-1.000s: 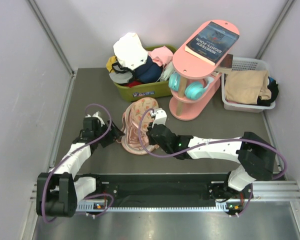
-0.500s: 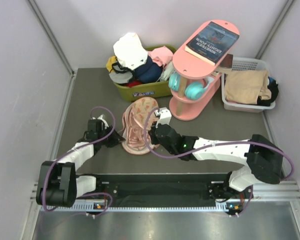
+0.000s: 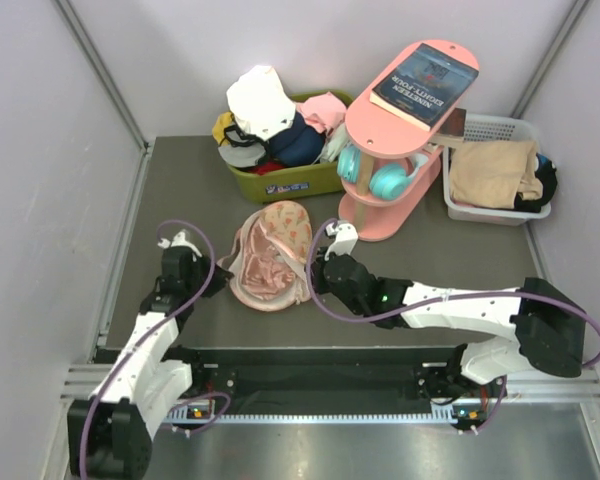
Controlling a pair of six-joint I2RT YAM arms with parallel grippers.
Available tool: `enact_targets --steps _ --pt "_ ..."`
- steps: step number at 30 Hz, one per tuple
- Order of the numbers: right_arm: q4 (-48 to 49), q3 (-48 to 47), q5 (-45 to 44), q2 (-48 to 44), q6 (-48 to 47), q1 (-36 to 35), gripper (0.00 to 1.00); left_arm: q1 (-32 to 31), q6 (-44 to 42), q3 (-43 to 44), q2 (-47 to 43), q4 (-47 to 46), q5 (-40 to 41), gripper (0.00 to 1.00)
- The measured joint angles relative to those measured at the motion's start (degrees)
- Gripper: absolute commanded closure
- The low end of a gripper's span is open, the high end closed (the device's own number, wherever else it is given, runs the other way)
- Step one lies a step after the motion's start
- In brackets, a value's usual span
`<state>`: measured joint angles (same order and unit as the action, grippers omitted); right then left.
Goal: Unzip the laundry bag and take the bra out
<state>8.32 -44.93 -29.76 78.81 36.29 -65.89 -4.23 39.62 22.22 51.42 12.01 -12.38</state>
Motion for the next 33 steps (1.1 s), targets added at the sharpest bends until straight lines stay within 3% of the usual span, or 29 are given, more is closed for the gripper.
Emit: enact_targets --steps 4,8,20,29,33 --pt "0.7 1.8 -0.2 -1.4 2.1 -0.9 1.0 0.0 1.7 -0.5 -11.6 5.8 6.9 1.0" --pt "1.4 3.8 -1.3 -1.6 5.0 -2.3 1.0 0.0 3.5 -2.6 -17.5 8.5 11.2 1.0" --pt "-2.5 14.6 -9.4 -10.0 22.1 -4.8 1.0 0.0 5.4 -3.2 -15.5 12.1 14.4 1.0" --pt "-11.6 14.6 -11.6 -10.3 31.9 -5.8 0.88 0.0 5.5 -3.2 -15.5 12.2 14.7 1.0" --pt "-14.4 15.5 -11.9 -11.0 35.1 -6.4 0.77 0.0 5.5 -3.2 -15.5 12.2 14.9 1.0"
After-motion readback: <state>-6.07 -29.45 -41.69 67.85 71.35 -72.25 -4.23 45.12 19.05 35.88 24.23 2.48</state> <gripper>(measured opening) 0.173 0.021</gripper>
